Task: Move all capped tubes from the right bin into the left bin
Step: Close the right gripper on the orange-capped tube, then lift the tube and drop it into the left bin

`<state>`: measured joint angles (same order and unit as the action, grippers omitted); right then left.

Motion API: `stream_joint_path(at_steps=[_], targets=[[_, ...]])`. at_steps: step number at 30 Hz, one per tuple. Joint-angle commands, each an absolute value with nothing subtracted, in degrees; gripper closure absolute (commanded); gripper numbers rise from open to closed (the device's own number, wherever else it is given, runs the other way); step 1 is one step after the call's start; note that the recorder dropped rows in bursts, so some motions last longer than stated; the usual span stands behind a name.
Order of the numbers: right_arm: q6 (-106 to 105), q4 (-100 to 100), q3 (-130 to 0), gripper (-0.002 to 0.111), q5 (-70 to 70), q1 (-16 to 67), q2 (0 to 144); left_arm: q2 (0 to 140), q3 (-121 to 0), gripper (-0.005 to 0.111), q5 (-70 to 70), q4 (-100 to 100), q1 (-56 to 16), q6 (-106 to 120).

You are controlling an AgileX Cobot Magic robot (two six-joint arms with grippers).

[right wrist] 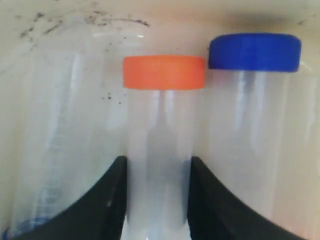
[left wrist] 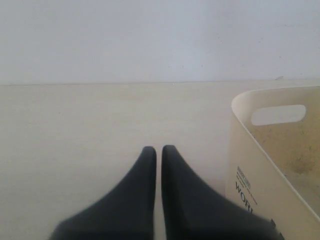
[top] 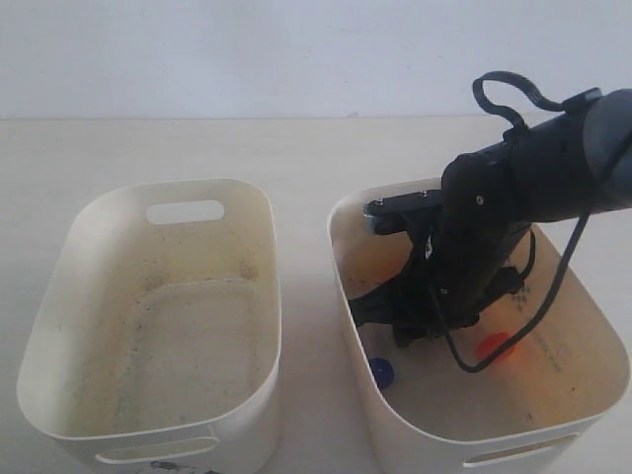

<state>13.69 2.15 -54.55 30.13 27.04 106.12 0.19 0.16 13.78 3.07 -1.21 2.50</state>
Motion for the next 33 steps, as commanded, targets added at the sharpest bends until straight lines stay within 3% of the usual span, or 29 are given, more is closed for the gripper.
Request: stream_joint_path(at_steps=[1, 7, 13, 17, 21, 26, 28, 33], targets=[[13.47, 1.80, -55.07, 0.108, 31.59, 26.85, 103.41, 0.00, 0.00, 0.102, 13.30, 3.06, -1.14, 1.99], [12.84, 1.80, -63.06, 0.108, 42.95, 26.85, 87.92, 0.00, 0.00, 0.102, 13.30, 3.06, -1.14, 1.99], [0.00, 21.67, -66.95, 0.108, 35.44, 29.83, 74.73, 0.00, 0.00, 0.102, 13.30, 3.06, -1.14, 1.99], [-20.64, 35.41, -66.95, 0.108, 30.00, 37.72, 75.87, 0.00, 0.00, 0.102, 13.30, 3.06, -1.14, 1.99], [-22.99, 35.41, -66.95, 0.108, 26.09, 43.12, 80.11, 0.00, 0.00, 0.102, 13.30, 3.06, -1.14, 1.99], [-22.99, 35.26, -66.95, 0.107, 25.03, 44.16, 85.07, 0.00, 0.00, 0.102, 13.30, 3.06, -1.14, 1.99], [-22.99, 35.26, -66.95, 0.100, 25.03, 44.16, 86.39, 0.00, 0.00, 0.102, 13.30, 3.06, -1.14, 1.99], [-22.99, 35.26, -66.95, 0.064, 26.20, 44.16, 86.97, 0.00, 0.00, 0.102, 13.30, 3.06, -1.14, 1.99]])
